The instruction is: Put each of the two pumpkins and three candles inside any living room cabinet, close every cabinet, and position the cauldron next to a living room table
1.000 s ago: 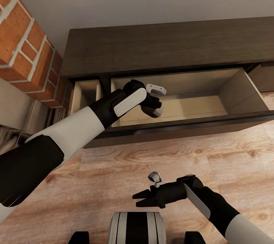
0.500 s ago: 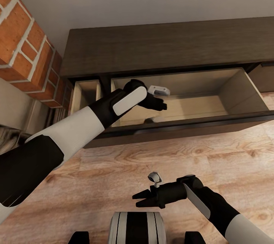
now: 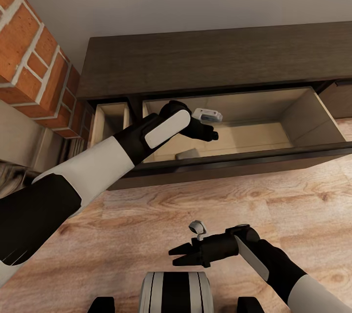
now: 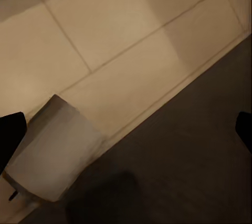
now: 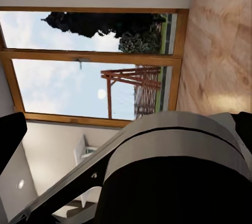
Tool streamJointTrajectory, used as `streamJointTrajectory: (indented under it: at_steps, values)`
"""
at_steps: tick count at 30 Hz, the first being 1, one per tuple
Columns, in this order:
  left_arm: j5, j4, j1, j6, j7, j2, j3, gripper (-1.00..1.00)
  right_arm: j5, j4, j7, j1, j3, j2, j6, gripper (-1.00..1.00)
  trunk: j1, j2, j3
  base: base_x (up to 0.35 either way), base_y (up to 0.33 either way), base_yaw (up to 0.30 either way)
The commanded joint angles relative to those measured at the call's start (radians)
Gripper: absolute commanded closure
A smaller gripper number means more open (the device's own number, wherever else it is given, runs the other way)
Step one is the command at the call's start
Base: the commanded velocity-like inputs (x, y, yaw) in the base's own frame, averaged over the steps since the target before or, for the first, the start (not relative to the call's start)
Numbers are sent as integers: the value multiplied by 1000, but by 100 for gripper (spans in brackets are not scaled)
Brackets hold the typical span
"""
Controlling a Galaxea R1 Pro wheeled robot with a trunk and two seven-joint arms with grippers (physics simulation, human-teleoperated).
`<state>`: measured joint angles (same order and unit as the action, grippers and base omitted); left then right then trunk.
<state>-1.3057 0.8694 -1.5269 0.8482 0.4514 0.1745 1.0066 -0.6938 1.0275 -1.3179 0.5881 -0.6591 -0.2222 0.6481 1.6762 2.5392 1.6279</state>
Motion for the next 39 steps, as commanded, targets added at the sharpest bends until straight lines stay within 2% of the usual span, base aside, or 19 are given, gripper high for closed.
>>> streamJointTrajectory:
  at_steps: [1, 3, 5, 8, 10, 14, 19, 21, 23, 25, 28, 39]
  values:
    - [-16, 11, -1, 0, 1, -1, 1, -100, -9, 0, 6, 1, -4, -1, 3, -100, 0, 0, 1, 0, 0, 0]
    - [-25, 15, -1, 1, -5, -1, 1, -100, -9, 0, 9, 1, -4, 0, 0, -100, 0, 0, 1, 0, 0, 0]
    - [-54, 17, -1, 3, -20, -2, -1, -100, -9, 0, 10, 1, -5, 0, -1, -100, 0, 0, 1, 0, 0, 0]
    - [-121, 18, -1, 5, -60, -11, -7, -100, -9, 0, 12, 1, -5, 0, -2, -100, -2, 0, -11, 0, 0, 0]
    - [-153, 19, -1, 6, -85, -21, -9, -100, -9, 0, 12, 1, -5, 0, -2, -100, -2, -1, -15, 0, 0, 0]
    - [-186, 16, -1, 5, -132, -39, -11, -100, -9, 0, 12, 1, -5, 1, -1, -100, -2, -1, -15, 0, 0, 0]
    - [-206, 15, -1, 5, -165, -48, -12, -100, -9, 0, 13, 1, -5, 1, -1, -100, -2, -1, -15, 0, 0, 0]
    - [-215, 14, -1, 4, -171, -50, -13, -100, -9, 0, 13, 1, -5, 1, -1, -100, -3, -1, -23, 0, 0, 0]
    - [-238, 16, -1, 4, -174, -51, -36, -100, -9, 0, 13, 1, -5, 1, -2, -100, -4, -2, -30, 0, 0, 0]
    - [-245, 19, -1, 4, -175, -52, -48, -100, -9, 0, 13, 1, -5, 1, -2, -100, -5, -2, -38, 0, 0, 0]
    - [-248, 21, -1, 5, -175, -52, -53, -100, -9, -1, 13, 1, -4, 1, -4, -100, -5, -2, -38, 0, 0, 0]
    - [-250, 32, -1, 5, -174, -53, -56, -100, -10, -18, 17, -1, -4, 7, -48, -100, -8, -4, -65, 0, 0, 0]
